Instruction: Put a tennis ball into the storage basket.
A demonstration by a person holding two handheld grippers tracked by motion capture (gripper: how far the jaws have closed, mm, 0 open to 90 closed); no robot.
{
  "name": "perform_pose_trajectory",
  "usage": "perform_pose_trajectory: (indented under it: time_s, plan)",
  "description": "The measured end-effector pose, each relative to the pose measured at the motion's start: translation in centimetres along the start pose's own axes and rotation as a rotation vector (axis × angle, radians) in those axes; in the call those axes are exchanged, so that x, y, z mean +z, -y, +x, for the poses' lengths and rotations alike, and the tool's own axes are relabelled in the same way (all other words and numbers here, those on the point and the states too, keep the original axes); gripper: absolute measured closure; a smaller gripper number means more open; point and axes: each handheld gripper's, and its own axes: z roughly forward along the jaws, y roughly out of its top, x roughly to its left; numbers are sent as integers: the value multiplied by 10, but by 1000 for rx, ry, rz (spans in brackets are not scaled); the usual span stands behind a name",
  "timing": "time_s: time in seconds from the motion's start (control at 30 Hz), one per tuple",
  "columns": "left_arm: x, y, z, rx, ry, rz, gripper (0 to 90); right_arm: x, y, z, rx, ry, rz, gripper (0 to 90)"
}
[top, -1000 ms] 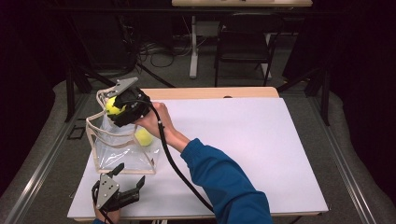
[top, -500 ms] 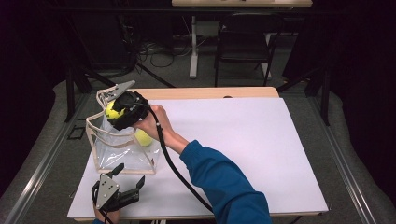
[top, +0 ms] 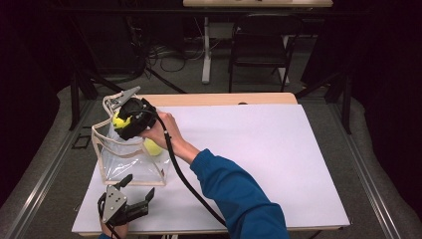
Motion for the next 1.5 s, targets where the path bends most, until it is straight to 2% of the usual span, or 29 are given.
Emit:
perform_pose_trajectory:
  time_s: [0.07, 0.17, 0.23, 0.37, 0.47, 0.77, 1.0, 1.5]
  plan:
    - [0, 0, 0, -2, -1, 0, 159, -3, 1, -2, 16, -5, -9, 137]
    - [0, 0, 0, -2, 0, 1, 160, -12, 2, -4, 33, -33, -16, 102]
    - [0, 0, 0, -4, 2, 0, 160, -18, 4, -7, 38, -71, -19, 79]
    - [0, 0, 0, -4, -1, 1, 160, -33, 13, -16, 75, -101, -38, 34]
    - [1, 0, -1, -2, -2, 2, 160, -44, 19, -21, 89, -105, -53, 20]
    - [2, 0, -2, 8, 2, 6, 160, -72, 40, -30, 110, -105, -54, 5]
    - [3, -1, -3, 14, 3, 3, 160, -89, 58, -35, 128, -84, -47, 0]
    - [5, -2, -5, 20, 6, 3, 159, -114, 96, -35, 136, -53, 2, 0]
